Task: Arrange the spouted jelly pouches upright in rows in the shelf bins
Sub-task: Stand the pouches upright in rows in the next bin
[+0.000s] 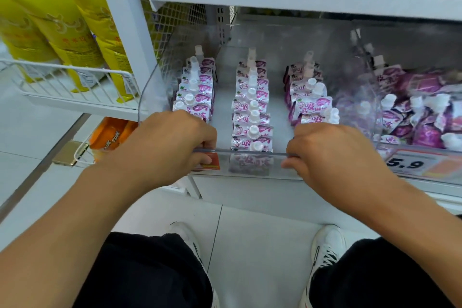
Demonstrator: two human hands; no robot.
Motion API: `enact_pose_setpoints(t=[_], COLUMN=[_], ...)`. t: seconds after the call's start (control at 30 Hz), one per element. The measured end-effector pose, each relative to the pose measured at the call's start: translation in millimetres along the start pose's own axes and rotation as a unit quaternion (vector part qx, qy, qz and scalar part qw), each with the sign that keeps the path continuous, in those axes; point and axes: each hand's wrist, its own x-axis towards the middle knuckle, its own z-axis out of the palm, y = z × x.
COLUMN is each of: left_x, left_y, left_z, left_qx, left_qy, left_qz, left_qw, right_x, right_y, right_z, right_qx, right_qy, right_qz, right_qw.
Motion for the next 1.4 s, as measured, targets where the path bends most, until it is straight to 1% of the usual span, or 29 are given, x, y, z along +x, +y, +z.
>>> enact_pose_setpoints(t=[0.07,0.23,0.3,0.4,0.57,0.7,0.77,0.87,0.9,0.97,1.03,1.1,1.13,1.23,1.33,1.4], left_x=[5.6,27.4,38.4,51.5,58.5,57.5,56.3,51.2,48.5,42.9,41.1,44.2,47.2,60.6,80.4,91.6], left_y=[-7.7,-27.5,-32.2,-36.2,-34.9,-30.1,-26.3,-12.6,-5.1,14.6,38.7,63.3,76.3,118.0,161.4,186.8], left_z=[0.3,-2.0,-0.3,3.0,8.4,6.4,3.3,-4.6,-8.2,-17.4,-26.4,-28.9,-27.4,-20.7,-21.2,-22.5], left_qx=[-0.005,-0.023,-0.019,-0.025,-0.018,-0.012,-0.006,-0.001,-0.004,-0.026,-0.071,-0.128,-0.154,-0.197,-0.183,-0.170], left_qy=[0.006,0.047,0.046,0.049,0.030,0.026,0.015,-0.003,0.003,0.044,0.095,0.119,0.125,0.128,0.124,0.142], left_qz=[-0.006,-0.015,-0.014,-0.012,-0.011,-0.025,-0.041,-0.060,-0.060,-0.049,-0.020,0.019,0.044,0.109,0.166,0.196], left_qw=[1.000,0.999,0.999,0.998,0.999,0.999,0.999,0.998,0.998,0.997,0.993,0.984,0.979,0.966,0.961,0.955], right_x=[4.3,25.4,33.7,43.6,46.4,42.8,40.5,34.3,30.0,17.0,-3.6,-27.9,-39.0,-71.8,-100.6,-109.3], right_y=[1.6,3.4,7.5,15.7,21.0,21.0,18.4,15.4,16.8,22.9,30.3,37.2,42.5,70.1,106.6,127.6], right_z=[1.8,1.3,4.4,7.6,17.1,20.1,18.1,12.3,9.2,2.3,-7.0,-17.1,-21.6,-35.5,-53.0,-66.2], right_qx=[0.006,0.046,0.055,0.060,0.049,0.043,0.027,0.004,0.002,0.020,0.037,0.057,0.062,0.059,0.018,0.002], right_qy=[0.020,0.047,0.064,0.062,0.033,0.052,0.048,0.062,0.066,0.064,0.078,0.089,0.082,0.020,-0.062,-0.119], right_qz=[-0.001,0.002,0.006,0.016,0.021,0.021,0.023,0.001,-0.003,0.008,0.028,0.066,0.088,0.176,0.253,0.281], right_qw=[1.000,0.998,0.996,0.996,0.998,0.997,0.998,0.998,0.998,0.998,0.996,0.992,0.991,0.982,0.965,0.952])
